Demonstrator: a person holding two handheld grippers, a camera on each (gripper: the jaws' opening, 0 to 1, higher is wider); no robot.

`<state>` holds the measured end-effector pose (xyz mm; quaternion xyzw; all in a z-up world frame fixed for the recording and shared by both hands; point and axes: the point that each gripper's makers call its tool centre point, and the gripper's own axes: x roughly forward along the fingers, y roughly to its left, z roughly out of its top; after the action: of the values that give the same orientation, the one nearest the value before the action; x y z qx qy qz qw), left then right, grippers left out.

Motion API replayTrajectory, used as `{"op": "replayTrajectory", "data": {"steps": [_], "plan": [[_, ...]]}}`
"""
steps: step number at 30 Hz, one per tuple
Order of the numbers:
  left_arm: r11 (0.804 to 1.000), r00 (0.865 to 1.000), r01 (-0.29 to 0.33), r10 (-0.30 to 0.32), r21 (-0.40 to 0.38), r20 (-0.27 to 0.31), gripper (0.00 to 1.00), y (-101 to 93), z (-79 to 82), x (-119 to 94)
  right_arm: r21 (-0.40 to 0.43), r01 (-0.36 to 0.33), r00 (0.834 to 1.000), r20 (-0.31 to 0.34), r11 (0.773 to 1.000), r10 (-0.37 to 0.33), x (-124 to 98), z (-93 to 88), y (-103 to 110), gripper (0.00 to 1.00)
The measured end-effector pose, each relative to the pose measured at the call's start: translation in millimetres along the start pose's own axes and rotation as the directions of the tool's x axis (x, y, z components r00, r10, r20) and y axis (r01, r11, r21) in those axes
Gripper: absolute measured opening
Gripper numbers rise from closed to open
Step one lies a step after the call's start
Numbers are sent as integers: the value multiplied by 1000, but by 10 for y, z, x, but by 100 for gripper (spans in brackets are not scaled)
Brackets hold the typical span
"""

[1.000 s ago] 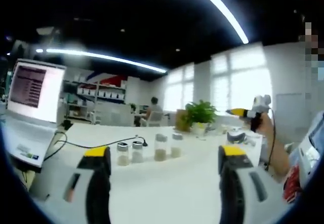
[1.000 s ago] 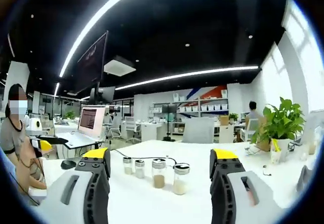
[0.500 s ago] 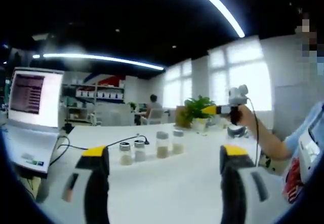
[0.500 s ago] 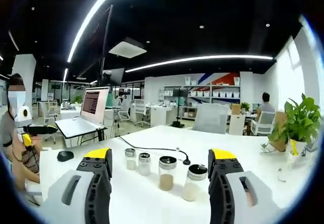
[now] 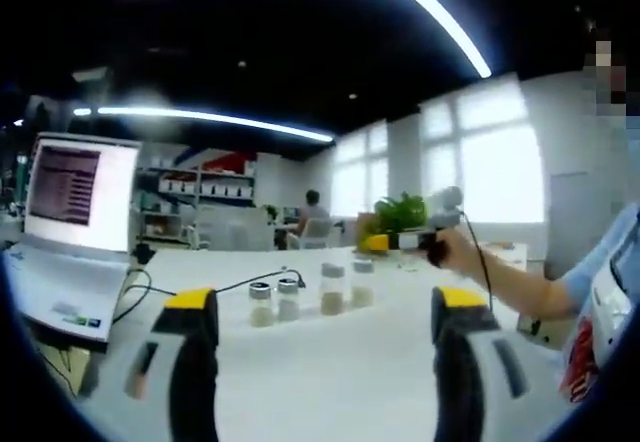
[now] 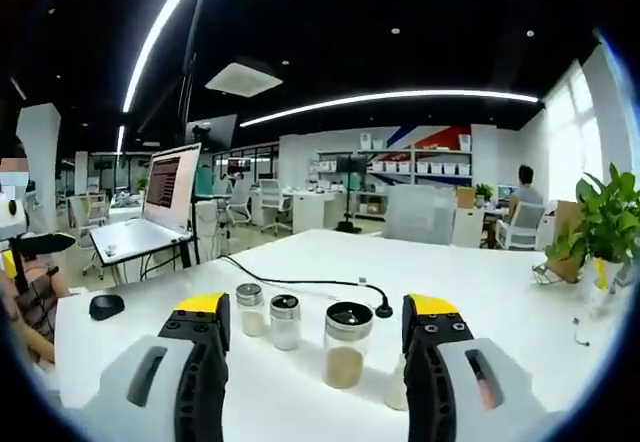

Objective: Rotate the seasoning bottle until the label or dispensing opening points toward the visible target arrow and the bottle remains upright within the marked orientation range

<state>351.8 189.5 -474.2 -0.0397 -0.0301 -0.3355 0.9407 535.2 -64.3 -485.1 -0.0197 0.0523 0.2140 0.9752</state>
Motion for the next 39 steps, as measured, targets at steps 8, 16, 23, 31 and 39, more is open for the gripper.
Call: {"op": "replayTrajectory", "data": {"steps": [8, 16, 23, 31, 39], "plan": [[1000, 1000, -6, 6, -12, -12, 90, 24, -68, 53, 15, 75, 997, -7, 997, -75, 232, -250, -43, 66], [1000, 1000, 19, -19, 3, -6, 89, -42, -68, 69, -11, 112, 994, -17, 994, -112, 576, -499, -141, 63], [997, 998, 57, -57, -47, -6, 89, -94, -119, 113, 21, 156, 988, -15, 988, -155, 709, -653, -267, 56], [995, 997, 79, -78, -55, 7, 80, -157, -110, 130, 30, 220, 975, -40, 975, -218, 816, -878, -289, 52], [993, 995, 102, -101, -64, 10, 80, -205, -108, 123, 69, 267, 964, -20, 961, -266, 891, -994, -325, 40]]}}
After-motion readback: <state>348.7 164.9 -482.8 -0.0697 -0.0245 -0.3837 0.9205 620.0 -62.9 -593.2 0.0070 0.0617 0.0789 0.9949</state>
